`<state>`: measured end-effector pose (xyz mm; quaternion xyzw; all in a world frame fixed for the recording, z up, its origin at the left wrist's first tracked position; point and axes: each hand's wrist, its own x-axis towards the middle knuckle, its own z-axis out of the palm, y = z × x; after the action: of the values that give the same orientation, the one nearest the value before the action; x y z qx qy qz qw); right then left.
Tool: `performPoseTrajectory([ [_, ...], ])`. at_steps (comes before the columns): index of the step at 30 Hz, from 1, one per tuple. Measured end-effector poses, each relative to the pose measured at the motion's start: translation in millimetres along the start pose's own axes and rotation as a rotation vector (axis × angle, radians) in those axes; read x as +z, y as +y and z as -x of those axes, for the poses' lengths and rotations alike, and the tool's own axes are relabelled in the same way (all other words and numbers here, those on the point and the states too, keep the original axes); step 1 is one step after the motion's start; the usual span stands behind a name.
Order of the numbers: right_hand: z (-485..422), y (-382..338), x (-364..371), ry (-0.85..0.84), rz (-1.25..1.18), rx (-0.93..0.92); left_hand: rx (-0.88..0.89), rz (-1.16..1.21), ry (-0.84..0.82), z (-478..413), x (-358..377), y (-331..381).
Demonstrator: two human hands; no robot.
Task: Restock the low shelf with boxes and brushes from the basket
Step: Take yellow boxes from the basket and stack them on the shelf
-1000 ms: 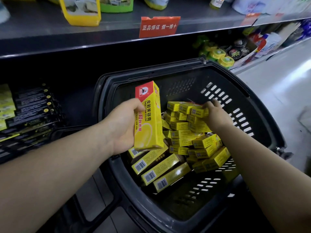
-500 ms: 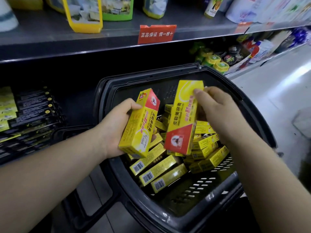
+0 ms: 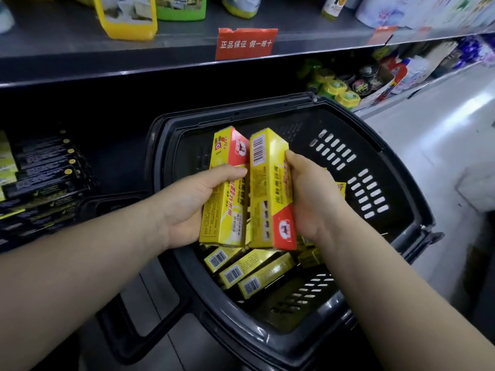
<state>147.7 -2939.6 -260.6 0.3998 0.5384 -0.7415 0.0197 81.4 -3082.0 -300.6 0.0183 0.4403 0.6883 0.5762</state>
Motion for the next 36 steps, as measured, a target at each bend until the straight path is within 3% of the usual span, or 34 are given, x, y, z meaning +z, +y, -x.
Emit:
performPoseTrajectory([
  [5, -2, 7, 2, -0.200, -0.013, 0.027, -0.004, 0.009, -0.012, 2, 6, -1],
  [11, -9, 1, -6, -0.194, -0.202, 0.025, 0.034, 0.070, 0.046, 4, 6, 3],
  [17, -7, 6, -3, -0.264, -0.173, 0.001, 0.006, 0.060, 0.050, 2, 7, 2],
  [29, -12, 12, 4, -0.071, -0.119, -0.042, -0.031, 0.006, 0.023, 2, 5, 1],
  [36, -13, 20, 13, 0.008, 0.167, -0.180, 0.012, -0.013, -0.020, 1, 6, -3],
])
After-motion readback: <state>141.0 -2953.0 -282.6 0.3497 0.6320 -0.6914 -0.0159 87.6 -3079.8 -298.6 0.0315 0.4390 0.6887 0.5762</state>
